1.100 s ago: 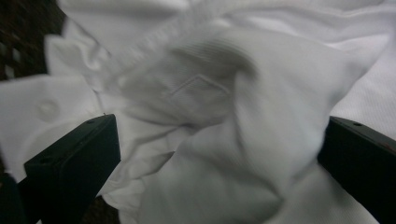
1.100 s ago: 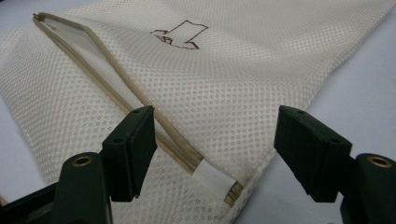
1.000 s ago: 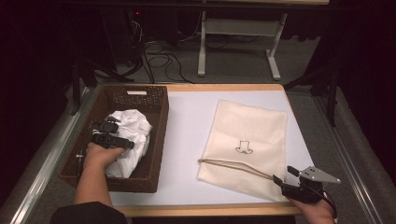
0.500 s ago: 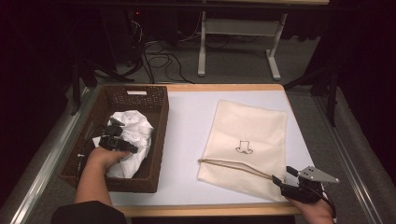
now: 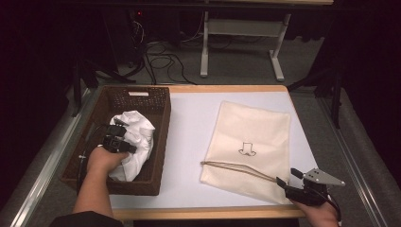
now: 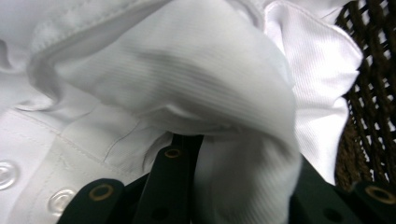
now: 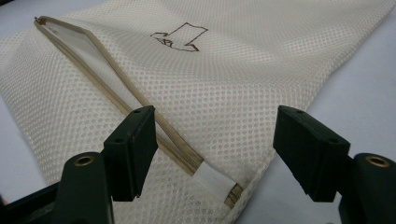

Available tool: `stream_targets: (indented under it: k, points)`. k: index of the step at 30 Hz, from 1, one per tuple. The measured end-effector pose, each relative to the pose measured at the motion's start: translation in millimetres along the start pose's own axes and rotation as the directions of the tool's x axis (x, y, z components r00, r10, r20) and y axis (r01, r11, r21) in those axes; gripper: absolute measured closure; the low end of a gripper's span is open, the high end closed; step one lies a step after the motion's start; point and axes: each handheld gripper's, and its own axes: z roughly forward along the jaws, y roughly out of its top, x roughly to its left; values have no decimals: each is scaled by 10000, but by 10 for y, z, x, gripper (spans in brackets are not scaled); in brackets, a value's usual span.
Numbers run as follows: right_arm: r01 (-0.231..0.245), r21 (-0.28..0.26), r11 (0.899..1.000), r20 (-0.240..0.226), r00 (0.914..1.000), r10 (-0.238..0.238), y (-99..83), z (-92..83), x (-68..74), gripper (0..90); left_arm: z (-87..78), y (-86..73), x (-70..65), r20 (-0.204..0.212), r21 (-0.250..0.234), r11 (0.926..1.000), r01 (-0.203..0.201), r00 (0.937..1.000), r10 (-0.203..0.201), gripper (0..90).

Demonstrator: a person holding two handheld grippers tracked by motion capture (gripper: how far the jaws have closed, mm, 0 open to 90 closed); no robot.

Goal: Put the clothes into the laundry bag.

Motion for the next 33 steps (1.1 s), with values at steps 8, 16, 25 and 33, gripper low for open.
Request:
stream_targets:
  k: [8,16,25,33]
  points:
    - [-66,35,10000,45,10000,66,-8,5,-8,311,-140,-29,-98,-292,-1195,9888,-898,9958,869,775]
    - [45,-68,10000,18,10000,-45,-5,6,-7,305,-301,-75,-164,-865,-2744,9482,-1600,9862,1413,777]
    - [56,-76,10000,26,10000,-56,-5,11,-9,302,-473,-161,-265,-1689,-4343,8680,-2409,9683,1843,778]
    - [9,-55,10000,82,10000,-9,-10,12,-16,302,-588,-242,-291,-2167,-5380,8010,-2625,9614,1695,779]
